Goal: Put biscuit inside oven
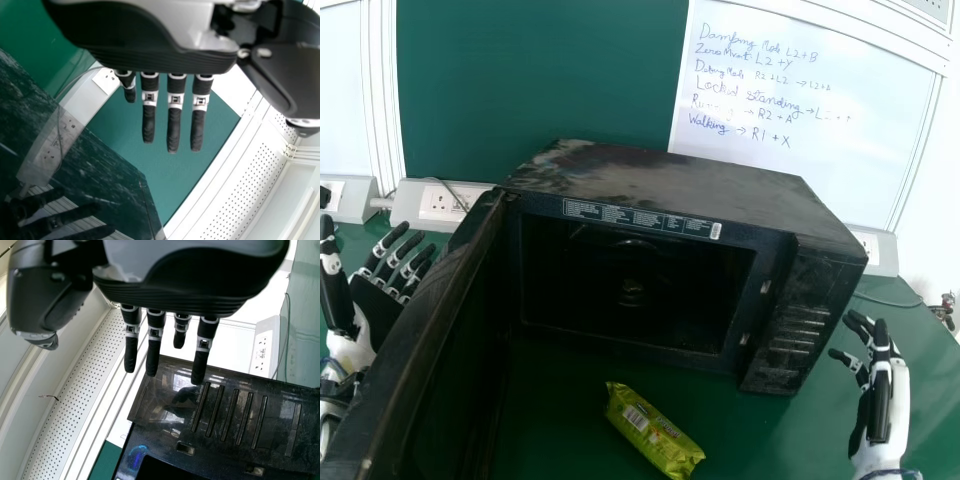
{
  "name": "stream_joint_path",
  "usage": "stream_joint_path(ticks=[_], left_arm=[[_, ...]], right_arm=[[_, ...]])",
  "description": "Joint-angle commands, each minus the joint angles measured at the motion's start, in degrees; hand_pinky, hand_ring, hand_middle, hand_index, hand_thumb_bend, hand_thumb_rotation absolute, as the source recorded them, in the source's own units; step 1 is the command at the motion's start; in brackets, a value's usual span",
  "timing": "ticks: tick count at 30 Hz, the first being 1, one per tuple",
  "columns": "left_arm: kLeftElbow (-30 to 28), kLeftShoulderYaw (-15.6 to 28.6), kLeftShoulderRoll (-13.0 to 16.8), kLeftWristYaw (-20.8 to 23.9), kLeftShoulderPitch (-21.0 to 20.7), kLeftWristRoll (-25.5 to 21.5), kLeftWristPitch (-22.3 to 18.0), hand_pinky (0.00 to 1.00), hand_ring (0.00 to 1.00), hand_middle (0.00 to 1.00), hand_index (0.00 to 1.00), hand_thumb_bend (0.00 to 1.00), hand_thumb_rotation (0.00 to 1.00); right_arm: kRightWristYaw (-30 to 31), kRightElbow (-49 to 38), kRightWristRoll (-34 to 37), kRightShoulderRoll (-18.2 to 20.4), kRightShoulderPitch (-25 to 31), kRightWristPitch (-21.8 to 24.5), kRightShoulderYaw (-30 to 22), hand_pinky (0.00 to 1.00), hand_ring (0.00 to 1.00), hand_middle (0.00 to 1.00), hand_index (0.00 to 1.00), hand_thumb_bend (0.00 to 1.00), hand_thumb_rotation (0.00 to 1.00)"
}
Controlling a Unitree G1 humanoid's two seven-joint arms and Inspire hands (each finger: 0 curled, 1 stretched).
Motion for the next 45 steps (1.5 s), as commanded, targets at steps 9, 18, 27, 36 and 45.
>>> stream_joint_path(ticks=[9, 18, 27, 36, 45], left_arm=[[-0.2, -0.3, -0.2, 0.0, 0.2, 0.1, -0.2, 0.79, 0.73, 0.69, 0.67, 0.75, 0.4], [1.0, 0.0, -0.2, -1.4, 0.3, 0.6, -0.8, 0.82, 0.76, 0.71, 0.69, 0.79, 0.41], [1.9, 0.3, -0.3, -3.0, 0.2, 0.4, -1.6, 0.81, 0.74, 0.71, 0.69, 0.8, 0.39], [1.5, 0.3, -0.4, -1.8, 0.4, 0.1, -1.2, 0.79, 0.73, 0.7, 0.67, 0.83, 0.38], [1.8, 0.3, -0.4, -1.9, 0.4, 0.6, -1.3, 0.82, 0.76, 0.71, 0.68, 0.84, 0.38]], right_arm=[[1.0, -2.4, -3.8, -0.8, 1.5, 0.3, 3.1, 0.67, 0.76, 0.79, 0.76, 0.77, 0.33], [2.7, -6.9, -7.5, -1.3, 2.1, 5.0, 8.0, 0.68, 0.77, 0.79, 0.76, 0.81, 0.35], [6.1, -8.6, -9.6, -3.3, 1.9, 5.7, 10.9, 0.72, 0.78, 0.8, 0.78, 0.78, 0.34], [10.1, -13.0, -17.0, -8.2, 1.9, 10.7, 13.4, 0.73, 0.8, 0.82, 0.8, 0.79, 0.37], [18.1, -18.9, -28.1, -15.6, -0.4, 19.5, 17.7, 0.7, 0.81, 0.84, 0.85, 0.85, 0.47]])
